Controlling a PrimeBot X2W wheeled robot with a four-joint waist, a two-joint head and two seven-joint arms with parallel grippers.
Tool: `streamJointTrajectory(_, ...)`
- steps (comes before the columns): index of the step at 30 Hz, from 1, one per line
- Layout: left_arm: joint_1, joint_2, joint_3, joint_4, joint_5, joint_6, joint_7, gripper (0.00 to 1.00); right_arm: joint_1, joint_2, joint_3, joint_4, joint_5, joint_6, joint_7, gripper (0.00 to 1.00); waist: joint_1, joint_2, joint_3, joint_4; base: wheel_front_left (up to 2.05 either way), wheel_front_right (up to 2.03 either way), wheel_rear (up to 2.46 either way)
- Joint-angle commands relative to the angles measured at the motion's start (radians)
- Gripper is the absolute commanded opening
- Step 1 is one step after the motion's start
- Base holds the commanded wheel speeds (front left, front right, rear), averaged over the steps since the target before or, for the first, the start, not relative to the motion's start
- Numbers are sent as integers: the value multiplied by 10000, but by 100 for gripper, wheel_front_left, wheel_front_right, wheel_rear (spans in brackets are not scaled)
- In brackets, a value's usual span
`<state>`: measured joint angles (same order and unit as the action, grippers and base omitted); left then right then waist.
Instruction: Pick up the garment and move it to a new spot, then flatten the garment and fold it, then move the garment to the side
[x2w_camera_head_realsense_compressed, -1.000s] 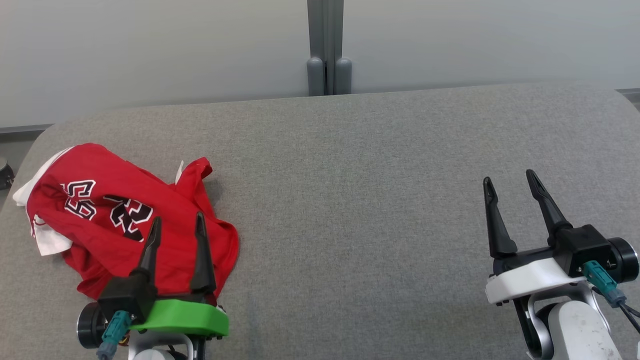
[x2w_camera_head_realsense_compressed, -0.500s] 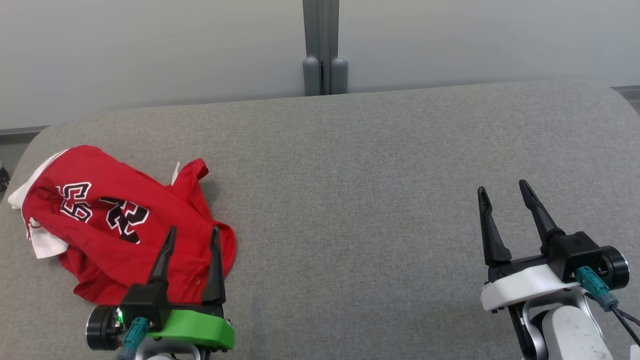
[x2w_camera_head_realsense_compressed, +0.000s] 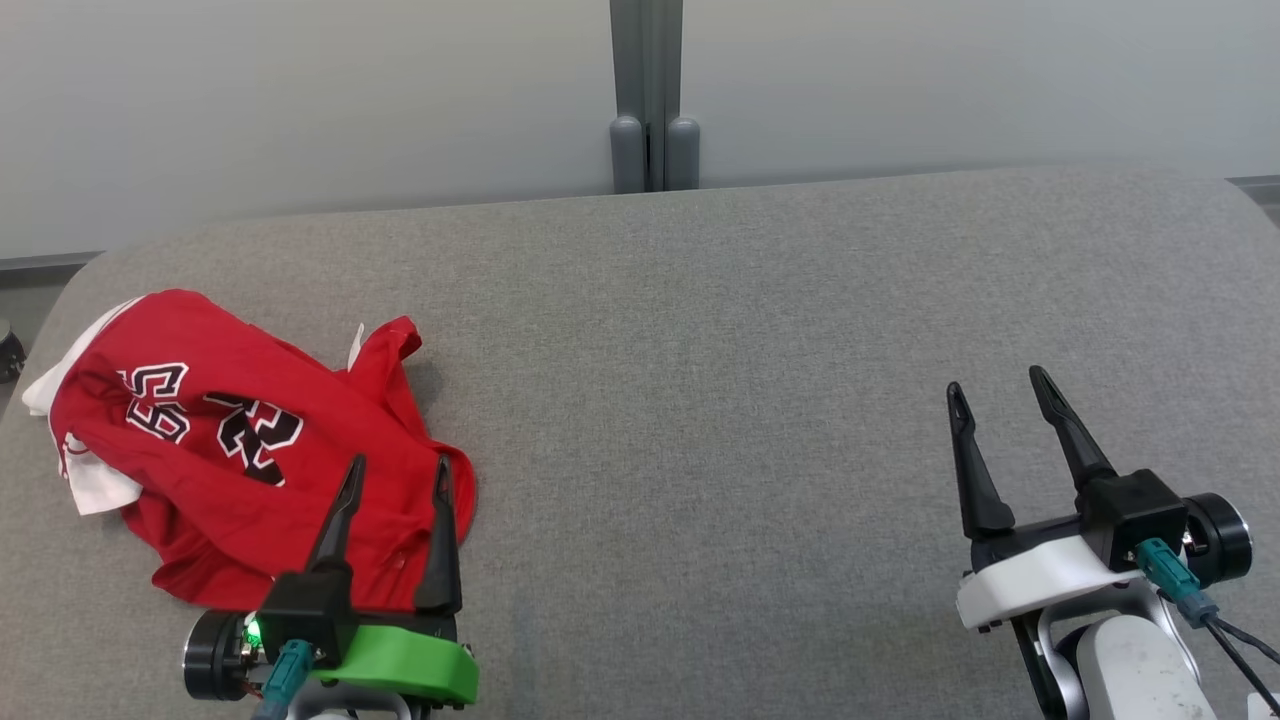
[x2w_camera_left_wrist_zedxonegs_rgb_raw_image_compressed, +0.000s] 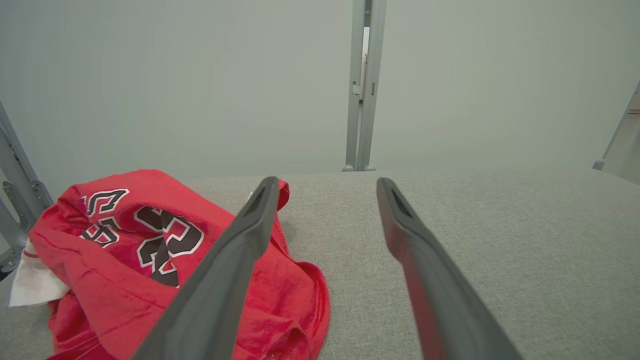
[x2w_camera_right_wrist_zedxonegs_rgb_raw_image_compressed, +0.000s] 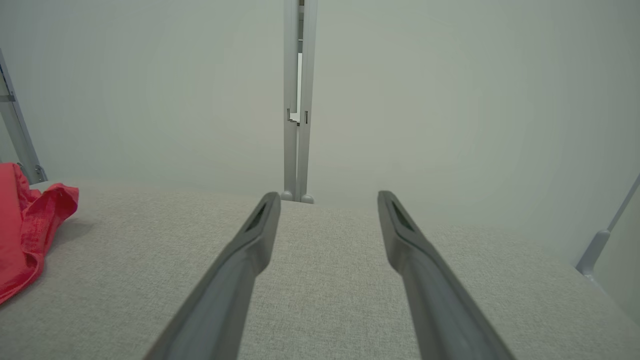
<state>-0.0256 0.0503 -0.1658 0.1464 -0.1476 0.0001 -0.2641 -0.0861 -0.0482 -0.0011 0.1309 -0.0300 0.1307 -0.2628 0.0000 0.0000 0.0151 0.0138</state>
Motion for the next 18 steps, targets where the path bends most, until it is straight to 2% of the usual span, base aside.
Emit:
streamJointTrajectory(1, 108, 6, 5, 13, -30, 50, -7, 100, 2, -39, 28, 31, 81, 1, -32, 100, 0, 0, -10, 12, 0, 0, 0)
streamJointTrajectory(10, 170, 7, 125, 112, -594, 48, -7, 100, 30, -36, 205, 129, 963, 1, -32, 100, 0, 0, -66, 80, 0, 0, 0)
streamJointTrajectory(18, 177, 9, 86, 224, -509, -57, -7, 100, 186, -32, 502, 193, 913, 1, -30, 100, 0, 0, -166, 448, 0, 0, 0)
